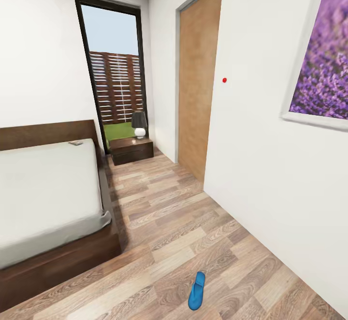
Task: In the bedroom, move the book from the bed onto either nightstand, and place the two sandals side by side next to the bed.
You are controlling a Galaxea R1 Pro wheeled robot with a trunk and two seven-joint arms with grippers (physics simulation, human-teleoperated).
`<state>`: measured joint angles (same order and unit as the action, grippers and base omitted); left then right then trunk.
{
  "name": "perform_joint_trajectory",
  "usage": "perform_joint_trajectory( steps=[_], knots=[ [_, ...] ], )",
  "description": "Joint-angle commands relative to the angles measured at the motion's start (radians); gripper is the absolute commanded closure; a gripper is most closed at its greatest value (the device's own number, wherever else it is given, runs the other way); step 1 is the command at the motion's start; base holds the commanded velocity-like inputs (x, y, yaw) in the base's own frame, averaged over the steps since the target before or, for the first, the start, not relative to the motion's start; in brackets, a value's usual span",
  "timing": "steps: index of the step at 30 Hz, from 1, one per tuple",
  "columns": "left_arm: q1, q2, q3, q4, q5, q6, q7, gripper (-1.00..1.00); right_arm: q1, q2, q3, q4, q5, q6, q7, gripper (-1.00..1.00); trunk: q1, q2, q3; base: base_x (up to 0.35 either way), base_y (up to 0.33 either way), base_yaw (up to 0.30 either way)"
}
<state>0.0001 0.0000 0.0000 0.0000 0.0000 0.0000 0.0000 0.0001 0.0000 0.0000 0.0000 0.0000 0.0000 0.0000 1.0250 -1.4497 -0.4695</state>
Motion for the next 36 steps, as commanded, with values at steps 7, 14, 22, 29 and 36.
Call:
perform_joint_trajectory(
  steps=[7,14,22,29,36],
  knots=[
    [0.017,-0.007,0.007,0.005,0.005,0.033,-0.002,-1.0,0.002,0.002,0.001,0.04,0.0,0.025,0.018,-1.0,0.0,0.0,0.0,0.0,0.0,0.0],
    [0.015,-0.018,0.007,-0.035,0.015,0.031,-0.002,-1.0,0.003,0.002,0.002,0.05,0.0,0.022,0.018,-1.0,0.0,0.0,0.0,0.0,0.0,0.0],
    [0.015,-0.018,0.008,-0.08,0.015,0.029,-0.002,-1.0,0.003,0.002,0.002,0.048,0.001,0.016,0.018,-1.0,0.0,0.0,0.0,0.0,0.0,0.0],
    [0.015,-0.017,0.009,-0.112,0.014,0.006,-0.002,-1.0,0.003,-0.002,-0.006,0.034,0.001,0.008,0.017,-1.0,0.0,0.0,0.0,0.0,0.0,0.0],
    [0.013,-0.015,0.009,-0.151,0.009,-0.013,-0.002,-1.0,0.003,-0.025,-0.018,-0.005,-0.002,0.007,0.017,-1.0,0.0,0.0,0.0,0.0,0.0,0.0]
  ],
)
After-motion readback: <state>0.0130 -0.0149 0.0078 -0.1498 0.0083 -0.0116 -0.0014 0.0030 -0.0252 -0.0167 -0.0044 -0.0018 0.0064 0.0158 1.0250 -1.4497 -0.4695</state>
